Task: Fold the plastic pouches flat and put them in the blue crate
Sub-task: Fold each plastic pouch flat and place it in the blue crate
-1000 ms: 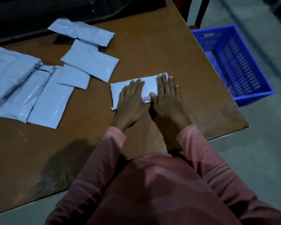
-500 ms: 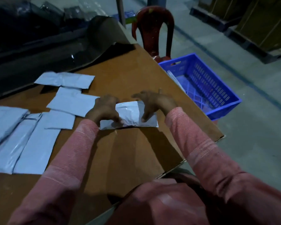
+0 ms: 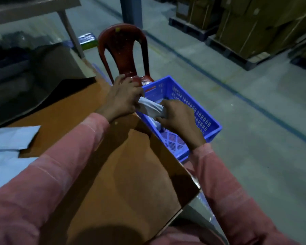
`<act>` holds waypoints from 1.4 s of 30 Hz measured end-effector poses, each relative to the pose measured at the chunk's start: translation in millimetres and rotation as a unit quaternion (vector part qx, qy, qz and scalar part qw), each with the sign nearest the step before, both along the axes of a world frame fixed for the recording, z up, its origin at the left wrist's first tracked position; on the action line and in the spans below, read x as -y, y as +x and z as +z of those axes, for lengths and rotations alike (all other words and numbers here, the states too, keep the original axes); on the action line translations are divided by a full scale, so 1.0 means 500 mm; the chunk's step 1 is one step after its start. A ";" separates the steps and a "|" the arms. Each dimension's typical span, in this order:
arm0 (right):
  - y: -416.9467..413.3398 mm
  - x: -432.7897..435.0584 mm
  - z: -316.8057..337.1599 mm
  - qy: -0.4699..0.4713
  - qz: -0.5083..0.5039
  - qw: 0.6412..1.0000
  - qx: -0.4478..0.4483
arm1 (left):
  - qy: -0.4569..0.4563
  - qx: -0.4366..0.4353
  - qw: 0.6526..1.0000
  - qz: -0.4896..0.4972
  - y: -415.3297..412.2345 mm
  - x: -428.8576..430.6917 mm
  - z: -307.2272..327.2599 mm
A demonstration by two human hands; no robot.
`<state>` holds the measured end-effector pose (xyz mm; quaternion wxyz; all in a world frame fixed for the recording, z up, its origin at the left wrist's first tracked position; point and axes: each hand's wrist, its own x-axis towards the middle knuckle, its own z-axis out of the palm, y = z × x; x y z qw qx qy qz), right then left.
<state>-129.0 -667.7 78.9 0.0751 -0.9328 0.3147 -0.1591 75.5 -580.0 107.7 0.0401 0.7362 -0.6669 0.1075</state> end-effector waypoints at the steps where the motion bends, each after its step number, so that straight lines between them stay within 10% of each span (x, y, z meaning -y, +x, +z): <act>1: 0.001 0.036 -0.011 -0.006 -0.011 1.000 0.011 | 0.001 0.009 1.000 -0.022 0.008 0.046 -0.001; 18: 0.107 0.384 -0.305 0.150 -0.078 0.985 0.034 | 0.072 0.035 0.995 -0.053 0.111 0.486 -0.266; 27: 0.183 0.450 -0.506 0.213 -0.112 0.970 0.036 | 0.164 -0.112 0.976 0.092 0.094 0.486 -0.525; 42: 0.230 0.457 -0.658 0.383 -0.032 0.923 0.008 | 0.237 -0.033 0.963 0.120 0.099 0.466 -0.617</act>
